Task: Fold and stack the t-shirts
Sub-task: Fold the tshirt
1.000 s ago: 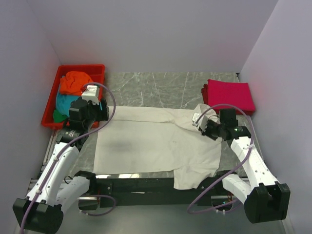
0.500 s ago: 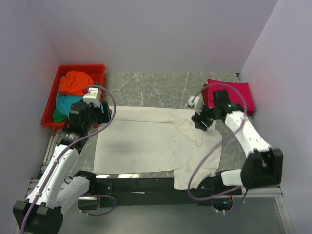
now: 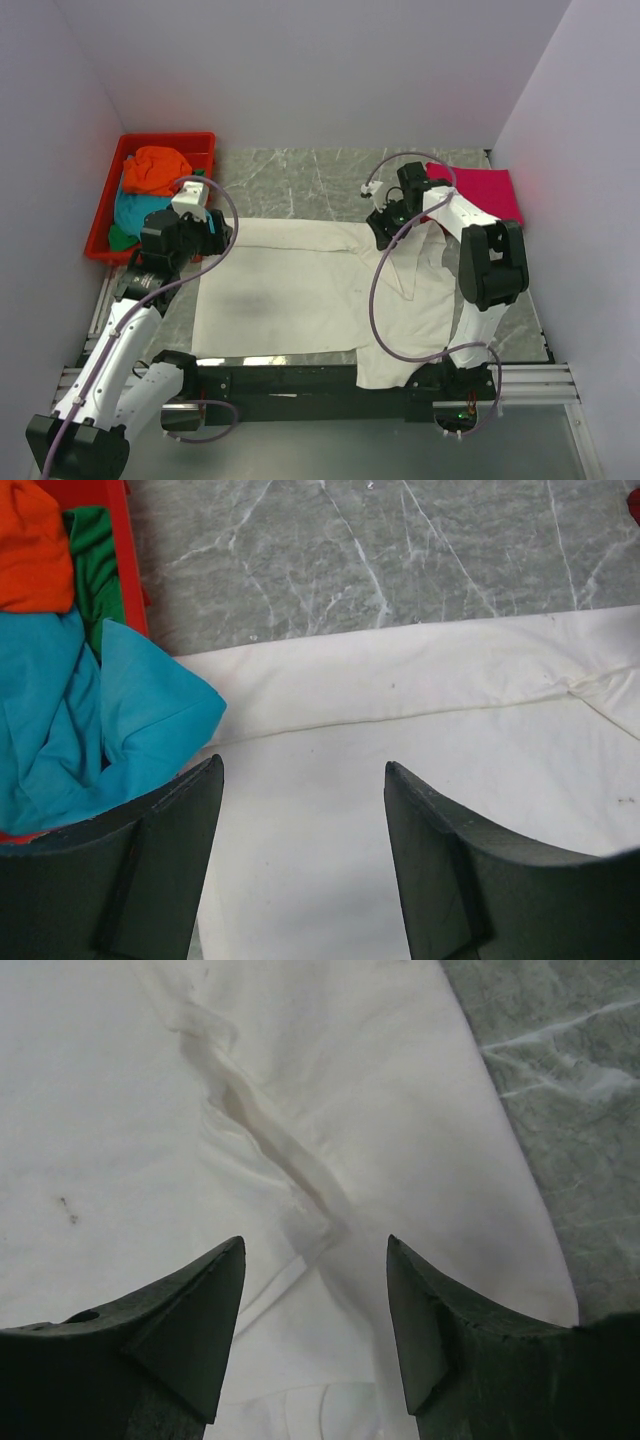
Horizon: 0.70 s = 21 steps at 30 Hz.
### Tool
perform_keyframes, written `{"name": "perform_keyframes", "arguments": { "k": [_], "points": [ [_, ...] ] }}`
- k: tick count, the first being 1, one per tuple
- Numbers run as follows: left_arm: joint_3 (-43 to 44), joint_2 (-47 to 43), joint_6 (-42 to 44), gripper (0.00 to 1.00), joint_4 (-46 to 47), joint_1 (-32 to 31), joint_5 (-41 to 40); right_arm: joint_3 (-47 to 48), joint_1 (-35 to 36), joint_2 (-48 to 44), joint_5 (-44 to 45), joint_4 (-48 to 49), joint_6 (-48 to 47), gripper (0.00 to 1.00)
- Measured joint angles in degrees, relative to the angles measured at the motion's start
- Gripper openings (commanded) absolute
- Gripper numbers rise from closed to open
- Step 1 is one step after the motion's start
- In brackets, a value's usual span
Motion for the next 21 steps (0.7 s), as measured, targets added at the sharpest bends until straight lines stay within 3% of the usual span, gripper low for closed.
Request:
{"name": "perform_keyframes", "arguments": {
  "k": [5,9,11,12,13,16,21],
  "points": [
    [0.0,0.3,0.0,0.71,0.0,0.0,0.8,0.2,0.3,0.9,0.5,-0.6,0.1,0.55],
    [0.0,0.3,0.0,0.71,0.0,0.0,1.0,0.5,0.8,3.0,0.7,-1.1,0.1,0.54],
    [0.0,0.3,0.0,0.71,0.0,0.0,1.0,0.5,1.1,3.8,0.7,-1.4,0.1,0.46],
    [0.0,0.3,0.0,0.71,0.0,0.0,1.0,0.5,1.2,4.0,0.8,-1.6,0.0,0.40],
    [0.0,0.3,0.0,0.71,0.0,0.0,1.0,0.5,1.4,4.1,0.9,-1.8,-0.1,0.28],
    [0.0,0.3,0.0,0.71,0.0,0.0,1.0,0.7,2.0,4.1,0.8,-2.2,-0.2,0.11],
    [0.0,0.4,0.0,0.71,0.0,0.0,1.1,0.7,2.8,3.2,0.9,-2.6,-0.3,0.02]
  ]
}}
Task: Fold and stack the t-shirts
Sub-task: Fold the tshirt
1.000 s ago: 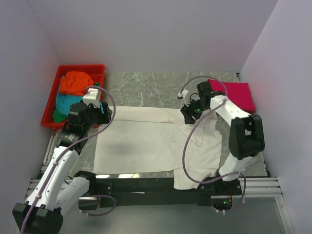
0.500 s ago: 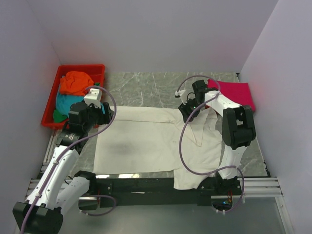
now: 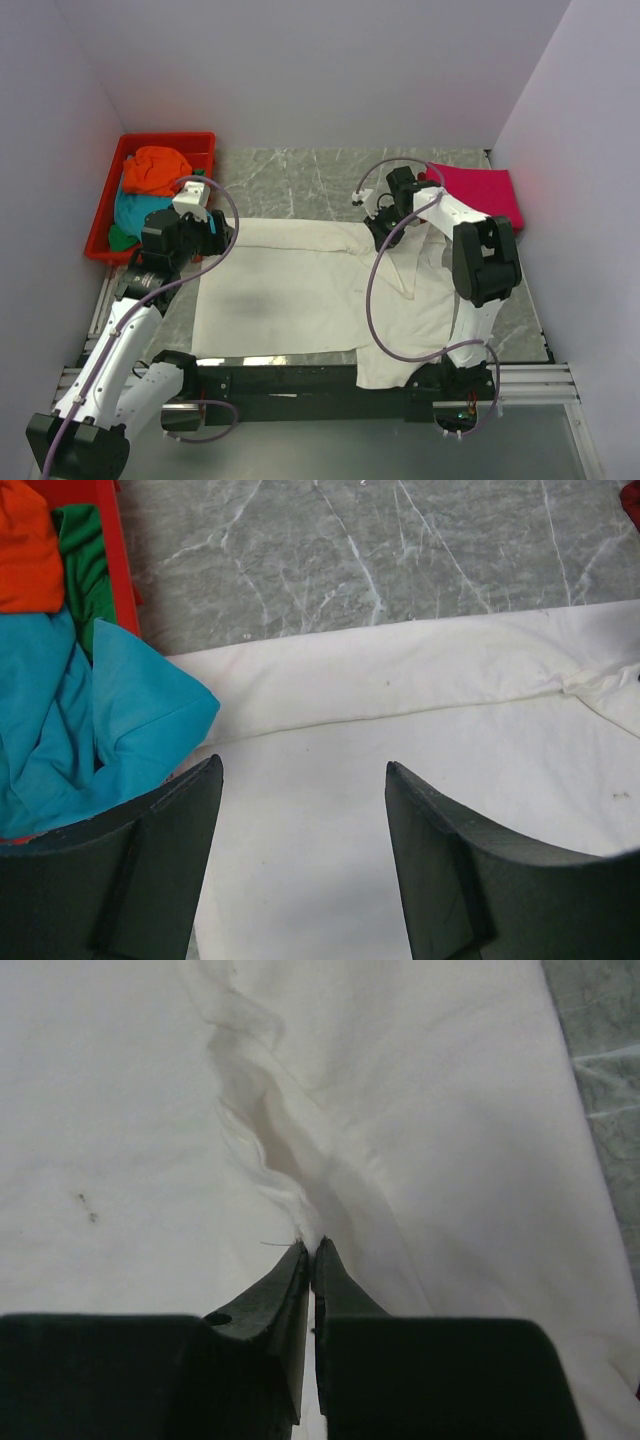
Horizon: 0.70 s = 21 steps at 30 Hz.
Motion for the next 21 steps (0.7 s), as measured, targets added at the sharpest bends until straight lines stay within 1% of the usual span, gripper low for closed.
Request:
{"name": "perform_keyframes", "arguments": {
  "k": [2,5,11,14,15,16,18,21],
  "points": [
    [0.0,0.1,0.0,0.71,0.0,0.0,0.1,0.0,0.5,-1.1,0.2,-0.3,0.0,0.00],
    [0.0,0.4,0.0,0.72,0.0,0.0,0.2,-0.5,1.8,-3.9,0.5,-0.5,0.0,0.00],
    [0.0,0.4,0.0,0.72,0.0,0.0,0.2,-2.9,7.2,-7.3,0.8,-1.3,-0.3,0.00],
    [0.0,0.4,0.0,0.72,0.0,0.0,0.2,-4.2,10.7,-7.3,0.8,-2.1,-0.3,0.19],
    [0.0,0.4,0.0,0.72,0.0,0.0,0.2,-4.7,12.2,-7.3,0.8,-2.4,-0.2,0.31],
    [0.0,0.4,0.0,0.72,0.0,0.0,0.2,-5.0,13.6,-7.3,0.8,-2.8,0.0,0.34],
    [0.0,0.4,0.0,0.72,0.0,0.0,0.2,-5.4,16.1,-7.1,0.9,-3.2,-0.2,0.38],
    [0.0,0.4,0.0,0.72,0.0,0.0,0.2,-5.6,18.4,-7.2,0.3,-3.7,0.1,0.39]
  ]
}}
